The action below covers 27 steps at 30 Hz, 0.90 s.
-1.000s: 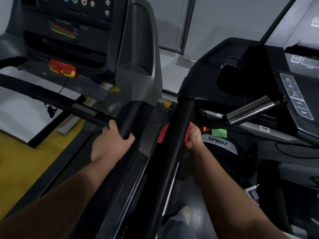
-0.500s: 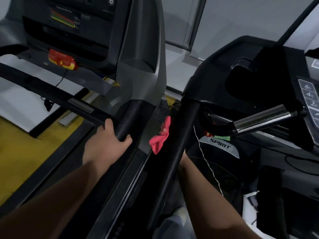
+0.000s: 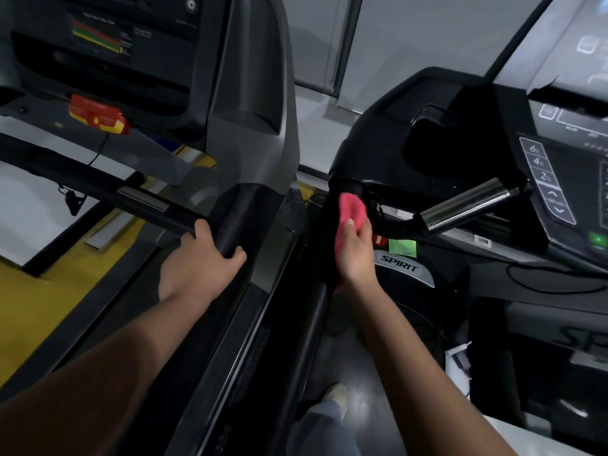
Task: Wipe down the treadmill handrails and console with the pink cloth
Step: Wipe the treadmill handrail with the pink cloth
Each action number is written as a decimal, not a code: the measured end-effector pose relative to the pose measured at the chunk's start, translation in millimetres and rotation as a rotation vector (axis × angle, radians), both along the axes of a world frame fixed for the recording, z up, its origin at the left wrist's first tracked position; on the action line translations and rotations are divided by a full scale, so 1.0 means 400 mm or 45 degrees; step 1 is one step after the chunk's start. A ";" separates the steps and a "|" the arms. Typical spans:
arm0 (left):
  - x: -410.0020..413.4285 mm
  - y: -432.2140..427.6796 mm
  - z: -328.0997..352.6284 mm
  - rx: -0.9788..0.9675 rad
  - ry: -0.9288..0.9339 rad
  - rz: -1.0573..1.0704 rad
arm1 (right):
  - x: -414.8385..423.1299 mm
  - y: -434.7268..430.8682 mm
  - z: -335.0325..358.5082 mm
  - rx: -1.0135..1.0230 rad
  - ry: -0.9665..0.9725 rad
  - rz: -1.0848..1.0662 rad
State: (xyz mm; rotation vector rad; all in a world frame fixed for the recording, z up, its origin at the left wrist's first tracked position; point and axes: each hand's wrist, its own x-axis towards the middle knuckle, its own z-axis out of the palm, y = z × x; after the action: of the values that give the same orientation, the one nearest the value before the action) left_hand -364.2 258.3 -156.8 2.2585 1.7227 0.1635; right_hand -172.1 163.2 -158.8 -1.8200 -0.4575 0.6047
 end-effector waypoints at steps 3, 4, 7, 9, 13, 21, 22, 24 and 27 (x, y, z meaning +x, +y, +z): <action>0.001 -0.003 0.003 0.005 0.004 -0.004 | -0.071 -0.012 0.017 -0.415 -0.587 0.295; 0.001 -0.004 0.004 0.002 0.000 -0.003 | -0.106 -0.024 0.011 -0.554 -0.778 0.412; 0.000 -0.006 0.004 -0.009 -0.025 0.008 | -0.178 -0.066 0.007 -0.685 -1.021 0.574; -0.001 -0.006 0.005 -0.012 -0.031 0.009 | -0.148 -0.059 0.010 -0.654 -0.994 0.604; 0.000 -0.001 0.003 -0.017 -0.052 0.014 | -0.042 0.013 0.017 -0.588 -1.042 0.623; -0.002 0.004 -0.005 -0.006 -0.046 0.022 | 0.075 0.166 0.051 -0.890 -1.265 0.648; -0.002 0.004 -0.005 -0.006 -0.045 0.022 | 0.075 0.174 0.053 -0.955 -1.294 0.675; -0.001 0.005 -0.004 -0.009 -0.045 0.021 | 0.063 0.176 0.056 -1.108 -1.356 0.733; -0.001 0.003 0.000 -0.014 -0.035 0.023 | 0.011 0.139 0.047 -1.176 -1.408 0.782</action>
State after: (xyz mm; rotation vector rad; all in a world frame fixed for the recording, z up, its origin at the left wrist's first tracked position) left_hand -364.7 259.6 -156.9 2.2230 1.7260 0.1873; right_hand -167.5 218.6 -140.0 -2.8433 -1.7374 0.1042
